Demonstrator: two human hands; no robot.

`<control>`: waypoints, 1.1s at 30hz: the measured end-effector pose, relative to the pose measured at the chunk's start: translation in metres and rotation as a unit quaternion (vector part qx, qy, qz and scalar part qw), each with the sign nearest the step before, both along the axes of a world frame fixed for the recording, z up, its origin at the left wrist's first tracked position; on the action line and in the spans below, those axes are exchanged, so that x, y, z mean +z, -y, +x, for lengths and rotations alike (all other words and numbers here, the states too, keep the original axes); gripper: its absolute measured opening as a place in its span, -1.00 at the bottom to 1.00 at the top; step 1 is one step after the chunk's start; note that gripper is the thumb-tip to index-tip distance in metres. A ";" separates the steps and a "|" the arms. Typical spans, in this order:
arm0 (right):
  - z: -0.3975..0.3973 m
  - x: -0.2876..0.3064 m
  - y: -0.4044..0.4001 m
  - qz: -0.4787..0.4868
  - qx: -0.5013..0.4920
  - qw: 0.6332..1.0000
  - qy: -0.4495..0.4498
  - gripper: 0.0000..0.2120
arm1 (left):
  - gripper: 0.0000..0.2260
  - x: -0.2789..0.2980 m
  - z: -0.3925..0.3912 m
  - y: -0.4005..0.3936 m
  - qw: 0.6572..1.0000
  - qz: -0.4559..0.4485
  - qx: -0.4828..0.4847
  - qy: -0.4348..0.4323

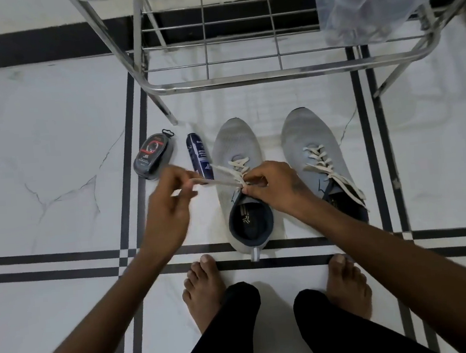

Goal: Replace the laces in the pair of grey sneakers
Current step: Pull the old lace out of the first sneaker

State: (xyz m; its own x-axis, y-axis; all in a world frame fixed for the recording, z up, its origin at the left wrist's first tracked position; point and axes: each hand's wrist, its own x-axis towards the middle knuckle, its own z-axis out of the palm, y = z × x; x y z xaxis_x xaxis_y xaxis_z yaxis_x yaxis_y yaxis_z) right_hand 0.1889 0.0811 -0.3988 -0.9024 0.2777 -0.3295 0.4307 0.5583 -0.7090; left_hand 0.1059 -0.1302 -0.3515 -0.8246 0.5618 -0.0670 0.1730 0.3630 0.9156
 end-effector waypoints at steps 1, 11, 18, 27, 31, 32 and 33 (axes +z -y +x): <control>0.002 0.000 0.001 -0.001 -0.008 1.000 -0.007 -0.78 | -0.90 0.008 -0.002 0.012 0.999 0.030 0.022 -0.004; 0.003 0.009 0.003 -0.012 -0.020 1.000 -0.021 -0.80 | -0.53 -0.024 0.009 0.039 0.933 -0.317 0.017 -0.172; -0.008 0.010 0.005 0.044 0.036 0.998 -0.039 -0.95 | -0.77 -0.035 0.007 -0.052 0.968 -0.205 -0.106 -0.101; 0.009 0.025 -0.006 -0.440 -0.249 0.862 -0.028 -0.82 | -0.91 -0.051 0.013 -0.047 0.980 -0.187 -0.027 -0.060; 0.017 0.058 -0.048 -0.581 -0.419 0.680 -0.158 -0.89 | -0.93 -0.053 0.014 -0.045 0.988 -0.151 0.028 0.019; 0.021 0.065 -0.059 -0.559 -0.461 0.666 -0.177 -0.89 | -0.93 -0.053 0.015 -0.045 0.990 -0.129 0.044 0.047; 0.026 0.069 -0.065 -0.486 -0.490 0.702 -0.177 -0.91 | -0.94 -0.052 0.015 -0.044 0.990 -0.103 0.057 0.076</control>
State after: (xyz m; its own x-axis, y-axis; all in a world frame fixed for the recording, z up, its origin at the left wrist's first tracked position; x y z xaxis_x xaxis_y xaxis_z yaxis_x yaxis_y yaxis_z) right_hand 0.2145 0.1465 -0.3303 -0.5081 0.6212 -0.5966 -0.0293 -0.7048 -0.7088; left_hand 0.1212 -0.0861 -0.4036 -0.8537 0.4265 -0.2989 -0.0143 0.5545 0.8321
